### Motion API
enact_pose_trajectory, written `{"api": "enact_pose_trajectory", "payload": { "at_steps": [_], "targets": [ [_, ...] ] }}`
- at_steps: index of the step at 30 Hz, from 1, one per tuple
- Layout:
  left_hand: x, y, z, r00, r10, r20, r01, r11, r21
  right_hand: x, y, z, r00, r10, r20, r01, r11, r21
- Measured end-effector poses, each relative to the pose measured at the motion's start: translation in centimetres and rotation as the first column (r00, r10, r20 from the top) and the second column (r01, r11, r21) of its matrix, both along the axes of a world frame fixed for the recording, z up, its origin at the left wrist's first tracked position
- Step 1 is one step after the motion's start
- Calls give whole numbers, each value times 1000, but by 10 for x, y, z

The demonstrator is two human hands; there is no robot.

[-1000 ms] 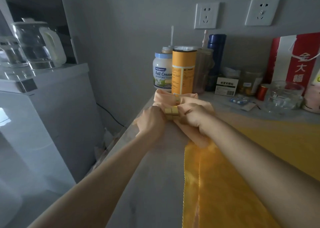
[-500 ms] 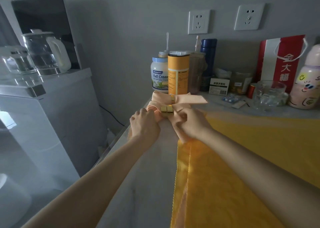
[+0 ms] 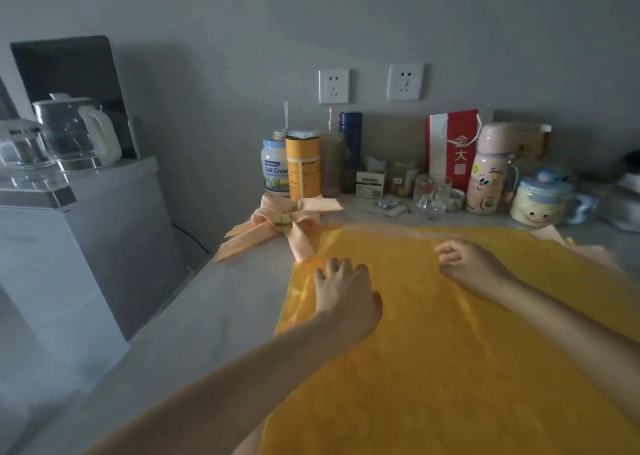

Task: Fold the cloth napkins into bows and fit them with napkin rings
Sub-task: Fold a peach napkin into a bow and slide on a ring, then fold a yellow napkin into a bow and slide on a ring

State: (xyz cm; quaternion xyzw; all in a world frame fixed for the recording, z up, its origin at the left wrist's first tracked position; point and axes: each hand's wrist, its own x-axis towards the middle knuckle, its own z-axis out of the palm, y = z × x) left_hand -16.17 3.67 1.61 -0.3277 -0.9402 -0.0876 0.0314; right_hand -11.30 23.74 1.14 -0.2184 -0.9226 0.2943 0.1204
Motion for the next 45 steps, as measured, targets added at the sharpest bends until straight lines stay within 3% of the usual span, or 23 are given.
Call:
{"api": "enact_pose_trajectory", "payload": {
  "at_steps": [3,8,12,15,21,28,31,35,39,41,44,45],
  "targets": [
    [61,27,-3,988,-83,129,97,990,-104,55,10,-12,998,-30,56,27,998,53],
    [149,60,-17,907,-202,370,267,954,-133,130,36,-19,991,30,132,-41,996,81],
    [189,67,-34,876,-270,399,343,931,-124,178,58,-26,975,-1,223,-15,997,71],
    [202,71,-36,878,-298,374,361,926,-110,197,69,-31,952,-32,305,-33,978,207],
    [208,78,-29,884,-273,379,348,927,-143,205,73,-30,964,-73,255,-13,947,320],
    [192,79,-22,880,-360,309,403,911,-88,220,81,-15,994,-48,101,36,993,111],
    [171,75,-13,844,-424,328,487,862,-139,231,83,-12,997,4,71,-5,1000,16],
    [151,72,-7,841,-414,349,478,870,-119,242,85,-9,999,32,41,-29,996,-87],
    [146,71,-16,879,-410,242,420,908,13,255,86,-1,981,137,140,-134,991,-28],
    [150,67,-18,891,-448,79,448,894,20,259,86,-2,963,156,221,-173,983,60],
    [167,65,-15,757,-620,-209,635,773,7,261,88,-8,965,150,214,-173,981,94],
    [174,65,-14,733,-652,-193,661,750,-19,262,89,-9,972,154,179,-170,982,78]
  ]
}}
